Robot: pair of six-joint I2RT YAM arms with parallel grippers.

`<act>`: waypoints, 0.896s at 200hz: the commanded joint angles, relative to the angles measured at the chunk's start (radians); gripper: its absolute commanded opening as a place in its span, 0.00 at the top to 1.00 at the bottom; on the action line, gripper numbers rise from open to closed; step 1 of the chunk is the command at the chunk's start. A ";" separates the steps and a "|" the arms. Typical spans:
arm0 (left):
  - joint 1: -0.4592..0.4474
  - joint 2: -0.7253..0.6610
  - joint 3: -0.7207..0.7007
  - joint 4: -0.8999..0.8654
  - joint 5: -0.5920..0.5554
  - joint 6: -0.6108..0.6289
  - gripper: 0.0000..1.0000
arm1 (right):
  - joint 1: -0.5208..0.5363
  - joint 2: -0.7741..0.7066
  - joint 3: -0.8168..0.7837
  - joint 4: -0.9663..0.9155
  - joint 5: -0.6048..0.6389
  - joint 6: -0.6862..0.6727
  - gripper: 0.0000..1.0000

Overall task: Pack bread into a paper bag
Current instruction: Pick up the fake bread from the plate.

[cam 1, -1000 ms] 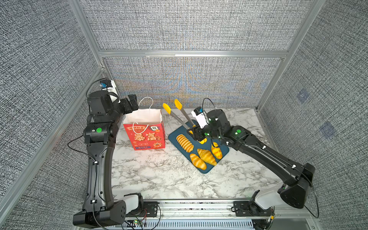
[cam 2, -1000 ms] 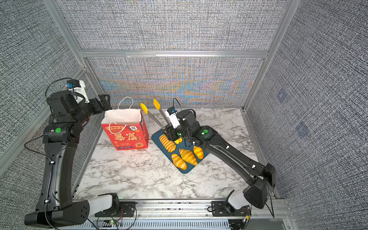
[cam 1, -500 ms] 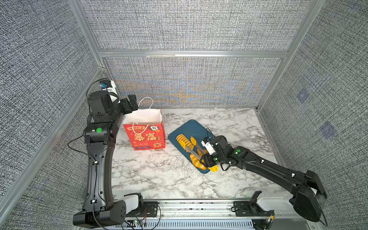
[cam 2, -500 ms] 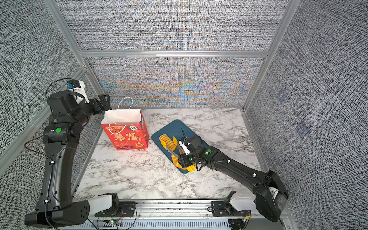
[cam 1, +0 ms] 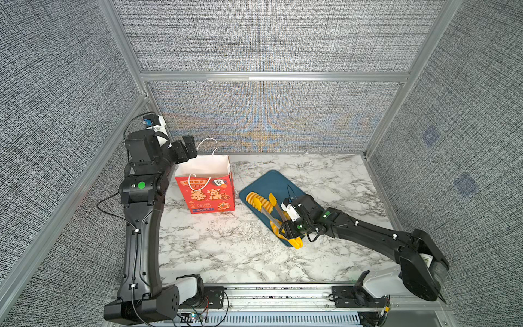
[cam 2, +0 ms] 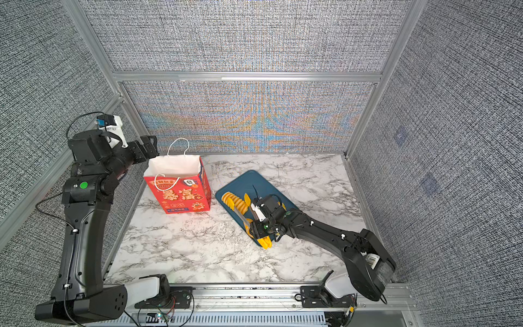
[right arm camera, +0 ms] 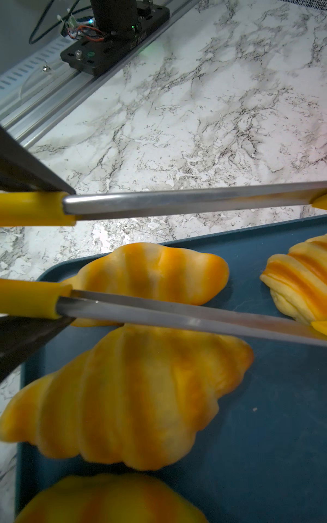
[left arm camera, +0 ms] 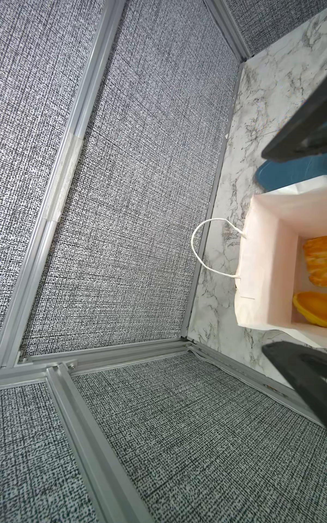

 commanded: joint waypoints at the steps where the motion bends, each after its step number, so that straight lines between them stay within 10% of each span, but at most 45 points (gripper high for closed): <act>1: -0.001 -0.007 -0.002 0.006 0.000 0.004 0.00 | 0.001 -0.012 0.020 0.007 0.019 -0.019 0.37; 179: -0.001 -0.010 -0.006 0.006 0.002 0.004 0.00 | -0.006 0.012 0.074 -0.083 0.044 -0.083 0.33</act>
